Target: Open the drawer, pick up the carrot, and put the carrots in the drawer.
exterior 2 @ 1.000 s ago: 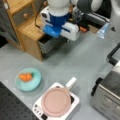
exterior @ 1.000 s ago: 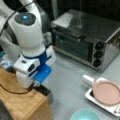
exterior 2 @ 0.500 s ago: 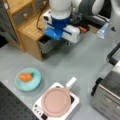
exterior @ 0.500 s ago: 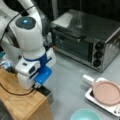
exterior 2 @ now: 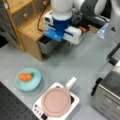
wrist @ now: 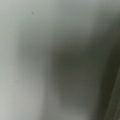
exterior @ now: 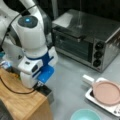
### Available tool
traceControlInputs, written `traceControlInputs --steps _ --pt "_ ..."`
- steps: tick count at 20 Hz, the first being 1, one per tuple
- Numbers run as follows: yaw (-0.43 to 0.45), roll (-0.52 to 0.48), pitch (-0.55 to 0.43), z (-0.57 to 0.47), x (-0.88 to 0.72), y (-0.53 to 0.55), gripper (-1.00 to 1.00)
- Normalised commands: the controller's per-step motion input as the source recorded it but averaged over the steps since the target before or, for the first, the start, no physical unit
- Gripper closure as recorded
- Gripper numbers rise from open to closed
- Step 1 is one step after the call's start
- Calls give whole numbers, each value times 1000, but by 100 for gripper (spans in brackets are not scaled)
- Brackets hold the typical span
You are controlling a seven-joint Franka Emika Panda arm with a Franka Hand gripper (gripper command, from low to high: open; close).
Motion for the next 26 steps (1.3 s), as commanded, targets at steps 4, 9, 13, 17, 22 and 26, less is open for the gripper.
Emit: traceControlInputs --steps 4,9,13,17,22,26 --pt "-231 146 -142 -271 -221 335 -100" --pt "-240 116 -158 -257 -214 353 -100" --pt "-217 81 -159 -208 -195 353 -100" --pt "-212 77 -155 -194 -229 369 -100" --pt "-204 72 -151 -166 -271 351 -100" --pt "-207 64 -150 -134 -280 354 -100"
